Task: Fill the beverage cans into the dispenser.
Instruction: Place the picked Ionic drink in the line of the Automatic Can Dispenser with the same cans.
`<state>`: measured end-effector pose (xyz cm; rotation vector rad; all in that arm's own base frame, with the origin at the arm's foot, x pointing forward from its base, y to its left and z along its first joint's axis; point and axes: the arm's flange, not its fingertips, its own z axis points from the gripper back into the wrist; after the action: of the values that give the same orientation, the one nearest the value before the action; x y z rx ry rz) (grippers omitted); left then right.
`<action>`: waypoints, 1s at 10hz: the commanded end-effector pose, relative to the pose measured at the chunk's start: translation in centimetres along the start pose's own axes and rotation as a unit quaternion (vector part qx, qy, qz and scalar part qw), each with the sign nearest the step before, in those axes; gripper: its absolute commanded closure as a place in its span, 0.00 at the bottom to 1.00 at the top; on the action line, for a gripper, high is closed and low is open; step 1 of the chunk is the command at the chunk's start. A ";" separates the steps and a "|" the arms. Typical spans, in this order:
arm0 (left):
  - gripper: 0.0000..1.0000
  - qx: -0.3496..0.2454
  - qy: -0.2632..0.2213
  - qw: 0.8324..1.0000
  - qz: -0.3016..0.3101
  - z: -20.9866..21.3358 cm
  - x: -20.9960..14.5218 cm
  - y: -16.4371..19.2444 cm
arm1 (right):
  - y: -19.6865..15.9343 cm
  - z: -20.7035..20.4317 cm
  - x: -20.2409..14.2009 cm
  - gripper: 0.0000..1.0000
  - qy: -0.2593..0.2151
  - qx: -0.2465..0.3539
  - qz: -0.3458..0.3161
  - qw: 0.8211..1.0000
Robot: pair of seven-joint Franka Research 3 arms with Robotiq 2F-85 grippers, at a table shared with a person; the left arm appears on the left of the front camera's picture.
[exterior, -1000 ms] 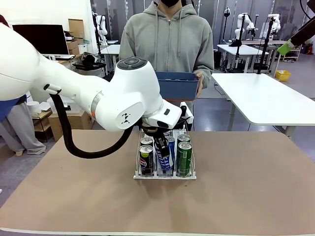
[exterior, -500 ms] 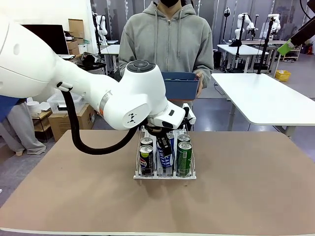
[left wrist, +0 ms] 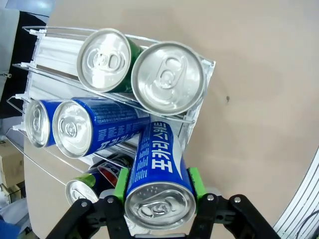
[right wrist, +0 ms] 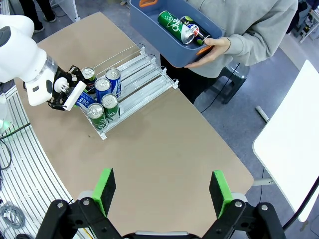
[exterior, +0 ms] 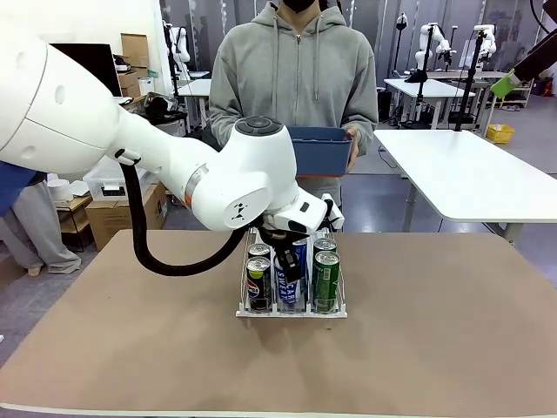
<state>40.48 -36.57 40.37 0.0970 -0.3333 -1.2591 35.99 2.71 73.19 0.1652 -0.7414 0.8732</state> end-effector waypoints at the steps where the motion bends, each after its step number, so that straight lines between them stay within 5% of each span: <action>1: 0.43 0.017 0.013 1.000 0.008 -0.3 0.8 0.9 | 0.0 -0.1 0.0 0.00 0.000 0.000 0.000 1.000; 10: 0.43 -0.018 0.023 1.000 0.001 -1.2 0.7 0.4 | 0.0 -0.1 0.0 0.00 0.000 0.000 0.000 1.000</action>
<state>41.42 -37.50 39.51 0.0921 -0.2637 -1.2605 35.99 2.71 73.19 0.1652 -0.7414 0.8732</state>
